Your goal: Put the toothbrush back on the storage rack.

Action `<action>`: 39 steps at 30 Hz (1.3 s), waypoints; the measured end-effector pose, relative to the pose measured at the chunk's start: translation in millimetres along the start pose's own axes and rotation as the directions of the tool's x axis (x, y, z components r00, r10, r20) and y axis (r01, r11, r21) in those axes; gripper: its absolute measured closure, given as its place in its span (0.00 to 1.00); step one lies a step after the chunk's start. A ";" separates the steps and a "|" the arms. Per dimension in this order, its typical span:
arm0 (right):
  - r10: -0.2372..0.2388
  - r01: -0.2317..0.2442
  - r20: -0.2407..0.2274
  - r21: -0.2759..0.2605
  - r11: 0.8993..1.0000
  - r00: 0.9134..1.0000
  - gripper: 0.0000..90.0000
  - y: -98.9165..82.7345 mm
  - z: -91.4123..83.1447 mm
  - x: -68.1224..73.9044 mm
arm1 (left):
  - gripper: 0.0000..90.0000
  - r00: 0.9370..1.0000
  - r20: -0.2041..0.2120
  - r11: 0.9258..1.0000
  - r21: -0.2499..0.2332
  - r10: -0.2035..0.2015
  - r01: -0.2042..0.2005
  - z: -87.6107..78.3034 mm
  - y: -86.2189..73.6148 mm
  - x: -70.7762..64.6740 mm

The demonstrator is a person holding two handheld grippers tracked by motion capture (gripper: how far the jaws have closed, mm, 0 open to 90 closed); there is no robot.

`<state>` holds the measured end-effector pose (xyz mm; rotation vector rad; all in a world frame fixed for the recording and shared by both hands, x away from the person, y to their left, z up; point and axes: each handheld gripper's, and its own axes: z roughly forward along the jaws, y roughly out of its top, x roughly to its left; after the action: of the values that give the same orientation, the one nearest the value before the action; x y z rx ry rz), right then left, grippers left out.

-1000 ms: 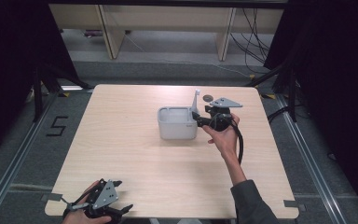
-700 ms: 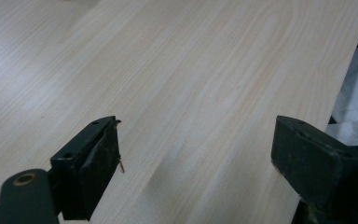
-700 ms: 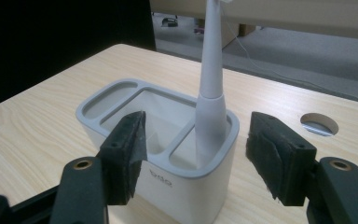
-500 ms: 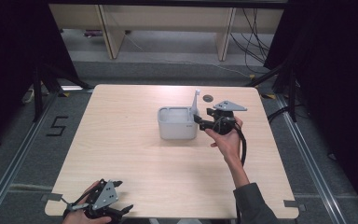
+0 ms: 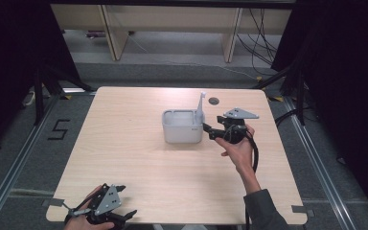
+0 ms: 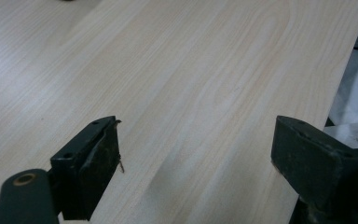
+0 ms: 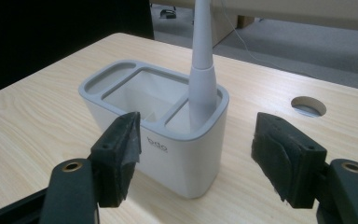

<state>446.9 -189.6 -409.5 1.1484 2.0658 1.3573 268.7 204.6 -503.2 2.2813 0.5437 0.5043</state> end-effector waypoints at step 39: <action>0.019 -0.018 -0.012 0.093 0.996 1.000 0.27 -51.9 -41.9 10.5 | 0.16 1.000 0.008 1.000 0.001 -0.016 0.016 0.4 -0.9 0.6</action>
<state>389.9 -213.9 -436.4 1.2026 2.1527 1.2927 269.1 205.2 -503.9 2.2774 0.5583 0.4868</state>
